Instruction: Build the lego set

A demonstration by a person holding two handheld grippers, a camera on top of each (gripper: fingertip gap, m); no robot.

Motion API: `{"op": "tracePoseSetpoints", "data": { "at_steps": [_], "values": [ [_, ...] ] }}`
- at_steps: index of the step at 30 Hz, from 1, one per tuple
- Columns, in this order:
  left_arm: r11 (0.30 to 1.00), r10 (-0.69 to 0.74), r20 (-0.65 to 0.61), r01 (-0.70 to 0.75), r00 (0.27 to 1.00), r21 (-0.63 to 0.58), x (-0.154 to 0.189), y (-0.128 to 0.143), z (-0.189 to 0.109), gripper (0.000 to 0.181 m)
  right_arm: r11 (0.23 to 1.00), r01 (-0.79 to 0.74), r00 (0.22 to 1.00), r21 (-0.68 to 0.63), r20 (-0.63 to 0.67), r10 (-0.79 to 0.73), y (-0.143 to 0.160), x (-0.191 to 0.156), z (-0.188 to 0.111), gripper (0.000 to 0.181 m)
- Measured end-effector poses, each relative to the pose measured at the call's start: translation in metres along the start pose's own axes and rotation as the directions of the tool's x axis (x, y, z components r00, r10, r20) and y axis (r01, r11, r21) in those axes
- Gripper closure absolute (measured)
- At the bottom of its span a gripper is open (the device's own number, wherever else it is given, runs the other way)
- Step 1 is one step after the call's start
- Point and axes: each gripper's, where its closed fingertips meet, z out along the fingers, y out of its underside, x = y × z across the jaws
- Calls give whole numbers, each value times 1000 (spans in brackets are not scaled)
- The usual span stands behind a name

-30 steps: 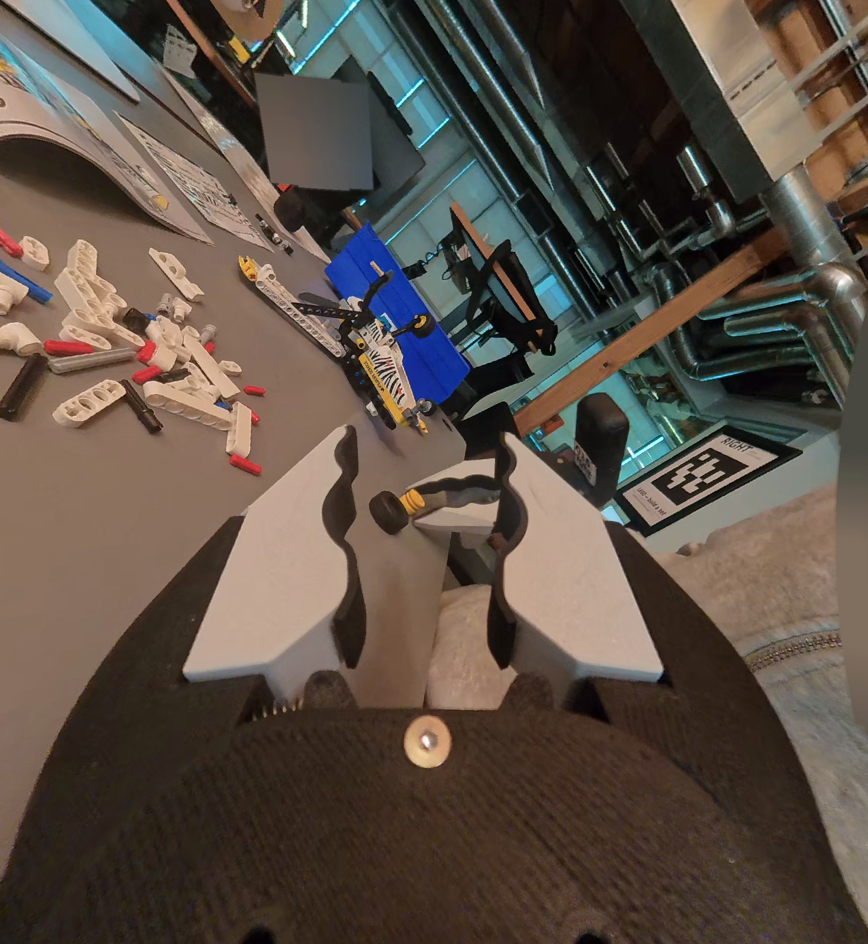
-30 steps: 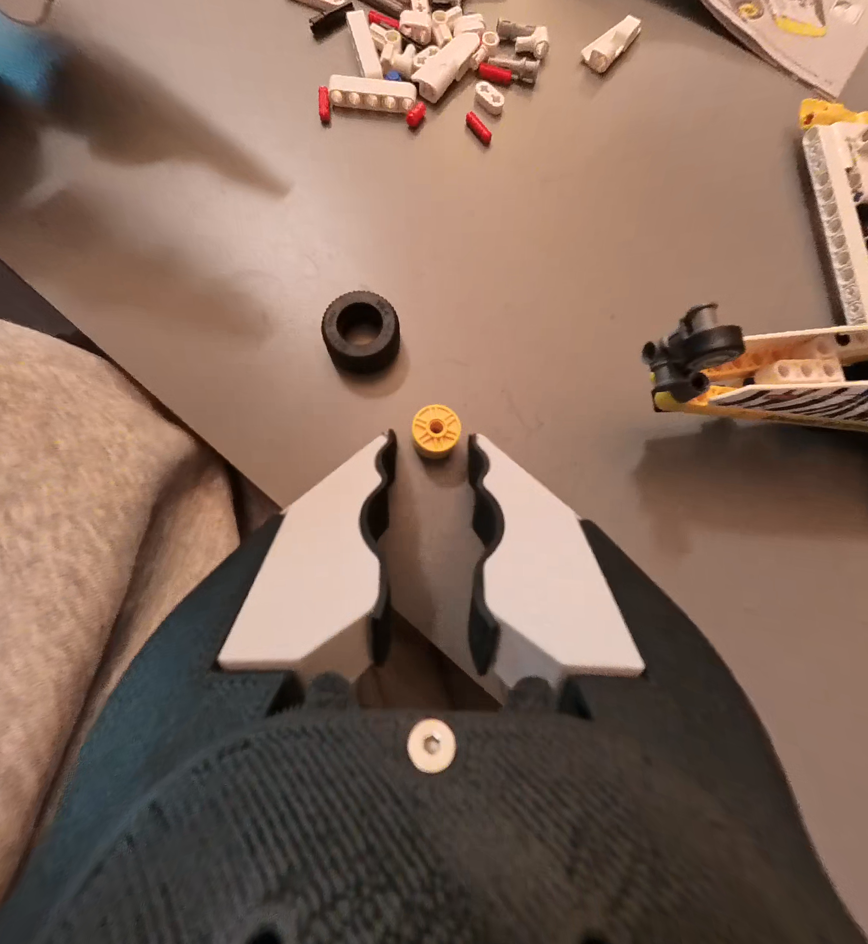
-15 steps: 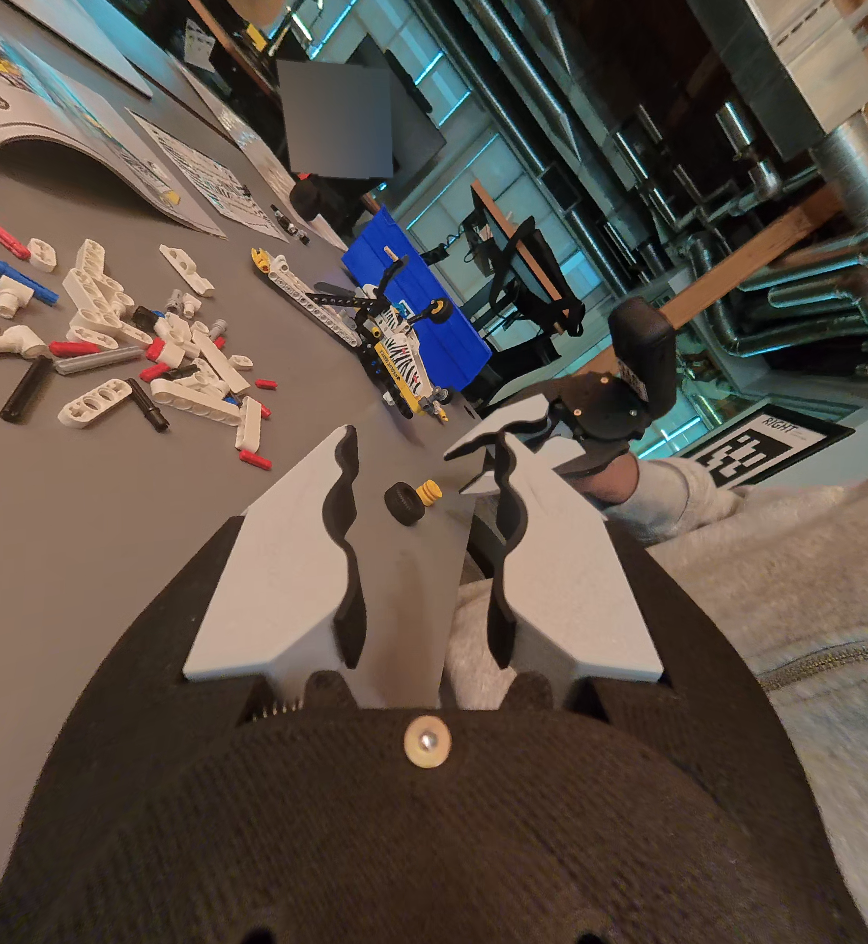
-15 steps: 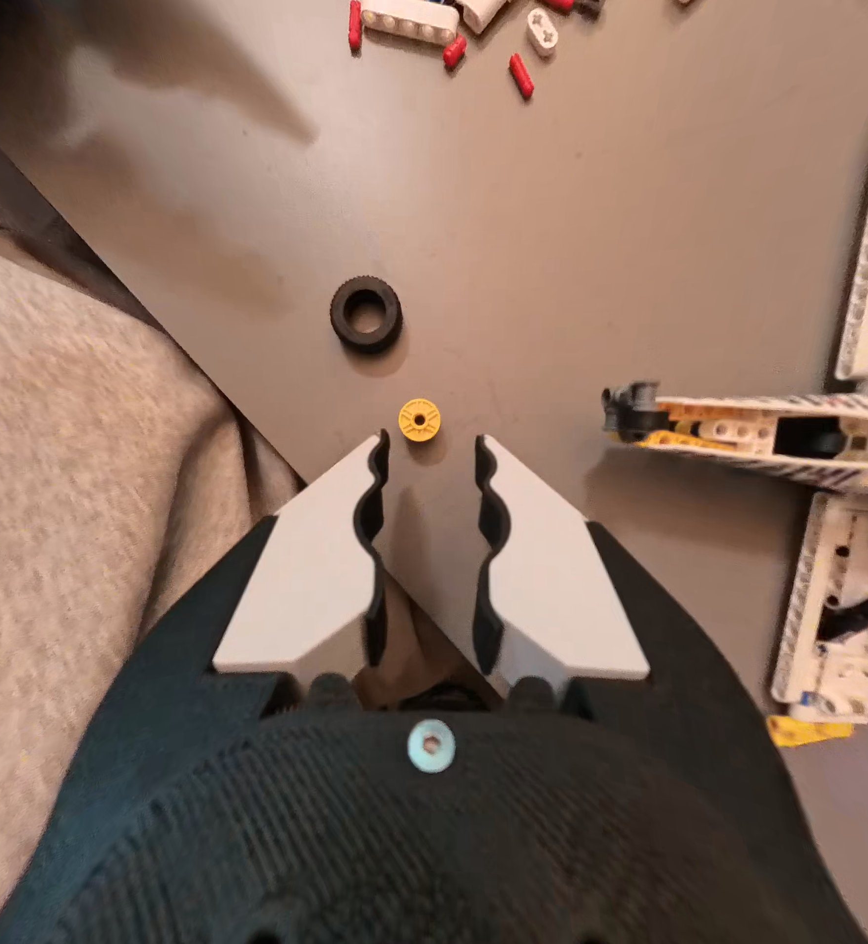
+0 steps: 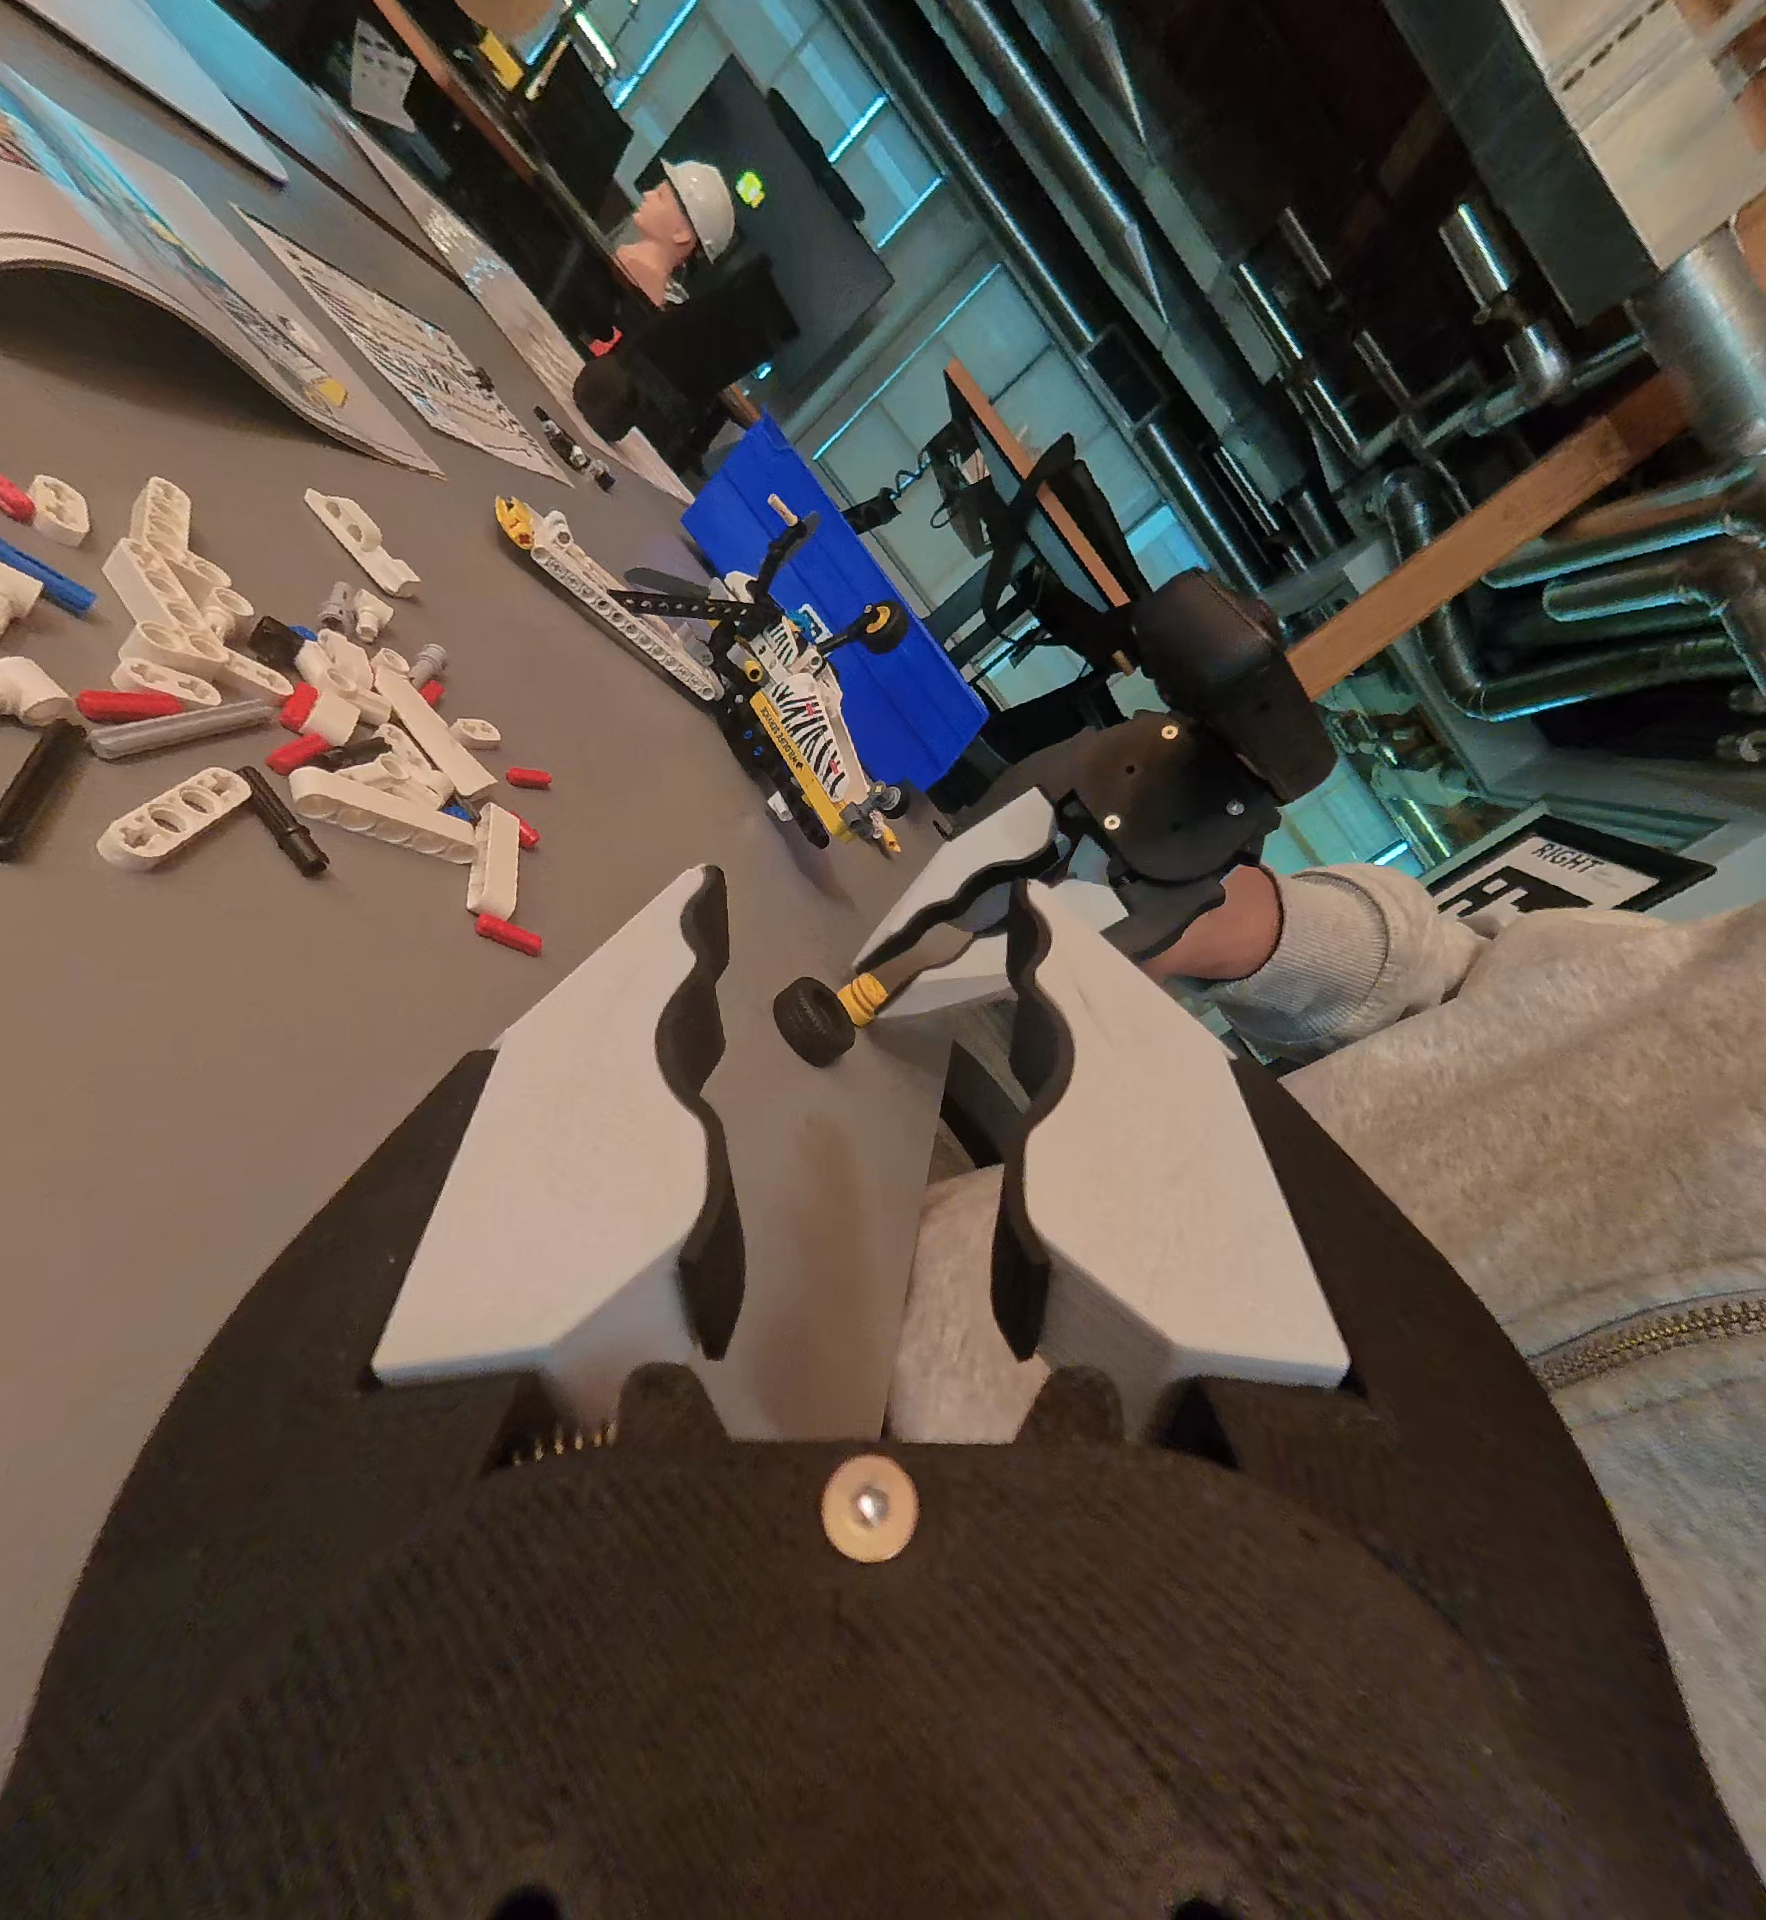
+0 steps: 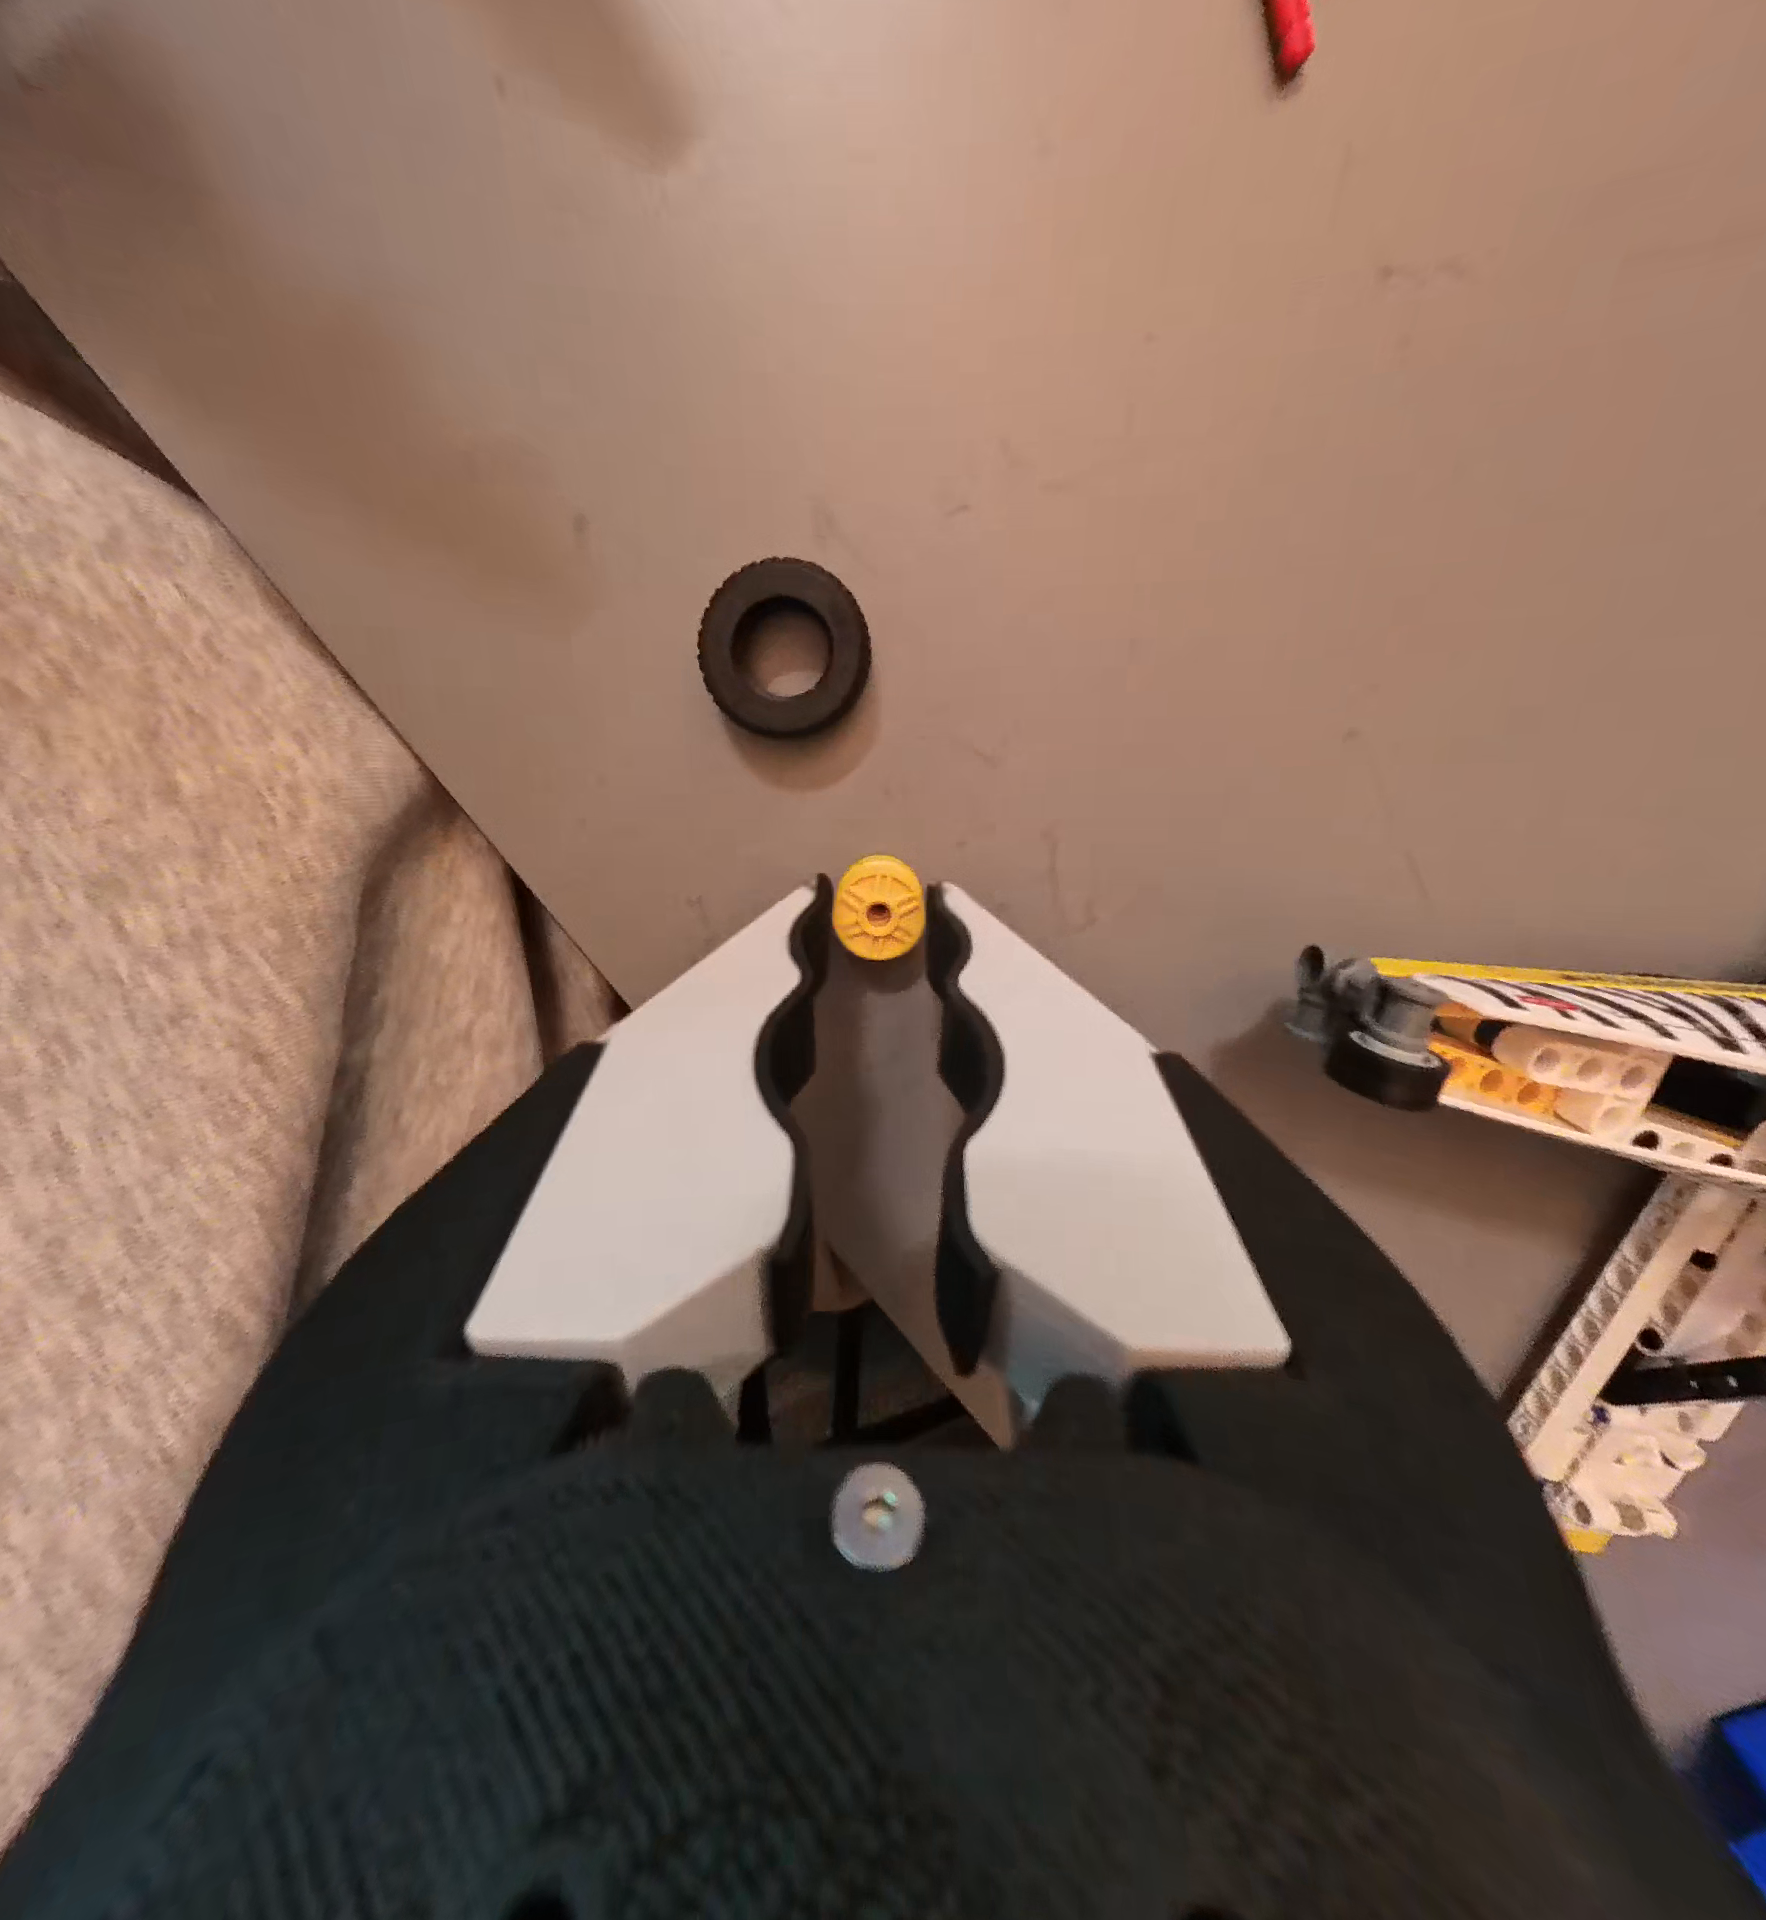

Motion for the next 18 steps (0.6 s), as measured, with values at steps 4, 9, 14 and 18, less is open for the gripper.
{"op": "tracePoseSetpoints", "data": {
  "at_steps": [4,9,14,18],
  "values": [
    [1000,2,0,-2,1000,-6,0,1,0,128,1000,4,1000,-26,-9,-4,3,3,2,164],
    [1000,-7,-7,7,1000,-1,0,0,0,128,1000,25,1000,5,-6,-25,-4,1,0,165],
    [1000,-5,-5,5,1000,-3,0,0,0,128,987,97,995,126,-8,-97,-37,-10,-18,165],
    [1000,-7,-9,7,1000,-1,1,0,0,129,982,150,989,112,1,-151,-43,-16,-8,165]
  ]
}}
